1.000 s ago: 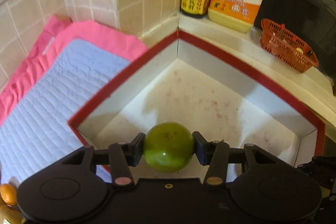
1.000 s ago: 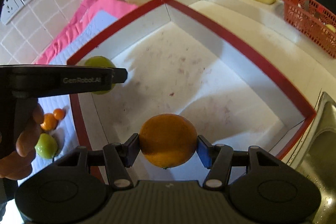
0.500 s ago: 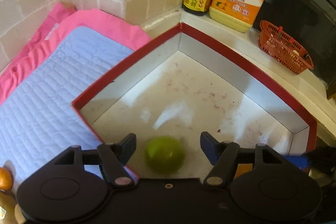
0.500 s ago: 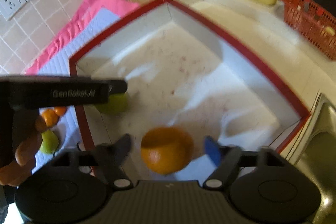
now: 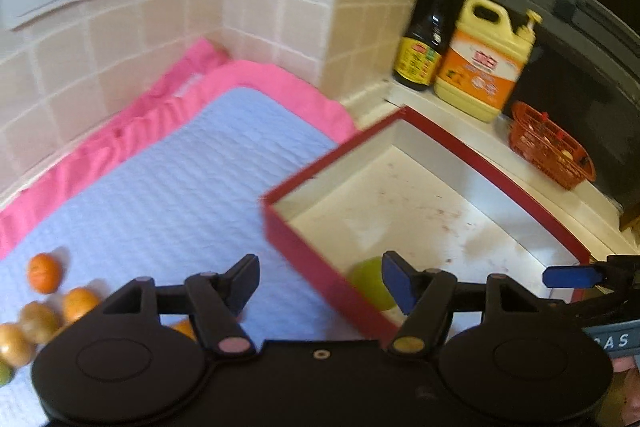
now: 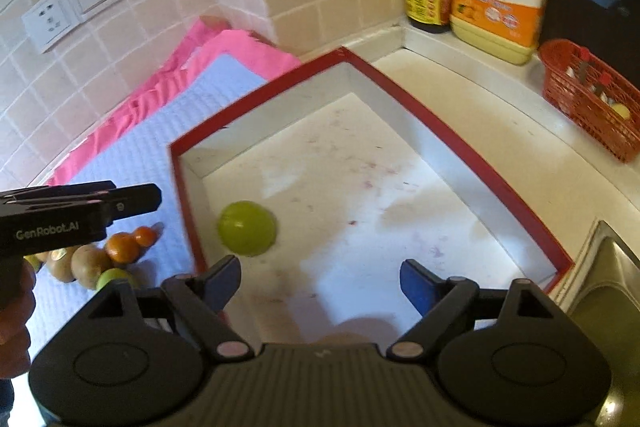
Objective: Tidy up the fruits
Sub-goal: 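Move both open tools back over the fruit on the mat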
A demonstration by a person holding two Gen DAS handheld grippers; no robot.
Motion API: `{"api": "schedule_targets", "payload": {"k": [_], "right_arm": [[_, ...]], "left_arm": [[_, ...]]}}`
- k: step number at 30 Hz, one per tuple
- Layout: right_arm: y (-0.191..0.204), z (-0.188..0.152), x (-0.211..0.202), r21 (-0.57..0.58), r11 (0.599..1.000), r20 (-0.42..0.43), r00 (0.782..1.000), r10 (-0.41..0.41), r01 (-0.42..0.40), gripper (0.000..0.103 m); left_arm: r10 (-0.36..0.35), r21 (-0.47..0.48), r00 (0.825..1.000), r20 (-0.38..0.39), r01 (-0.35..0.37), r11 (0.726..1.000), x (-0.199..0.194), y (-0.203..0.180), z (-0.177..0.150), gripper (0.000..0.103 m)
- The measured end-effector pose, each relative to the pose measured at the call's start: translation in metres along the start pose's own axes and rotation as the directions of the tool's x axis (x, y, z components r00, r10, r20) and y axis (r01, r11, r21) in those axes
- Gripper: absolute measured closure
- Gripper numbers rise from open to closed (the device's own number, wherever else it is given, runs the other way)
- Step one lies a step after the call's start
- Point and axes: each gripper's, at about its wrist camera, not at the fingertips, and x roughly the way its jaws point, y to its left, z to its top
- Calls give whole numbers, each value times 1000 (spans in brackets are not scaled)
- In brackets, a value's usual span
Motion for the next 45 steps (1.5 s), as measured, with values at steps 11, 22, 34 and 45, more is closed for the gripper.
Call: {"api": "schedule_targets", "payload": {"k": [11, 22, 34, 45], "right_arm": [[86, -1, -6, -122, 989, 14, 996, 92, -89, 15], [169, -8, 7, -202, 968, -21, 989, 148, -150, 18], [204, -17, 31, -224, 967, -68, 991, 112, -125, 23], [234, -16, 63, -242, 956, -127, 982, 139, -167, 23]], "left_arm": [[169, -94, 982, 79, -162, 982, -72, 92, -27, 23], [274, -134, 957, 101, -260, 956, -118, 177, -45, 23], [265, -21, 964, 15, -264, 964, -94, 234, -67, 23], [175, 120, 982, -67, -166, 979, -58, 255, -74, 23]]}}
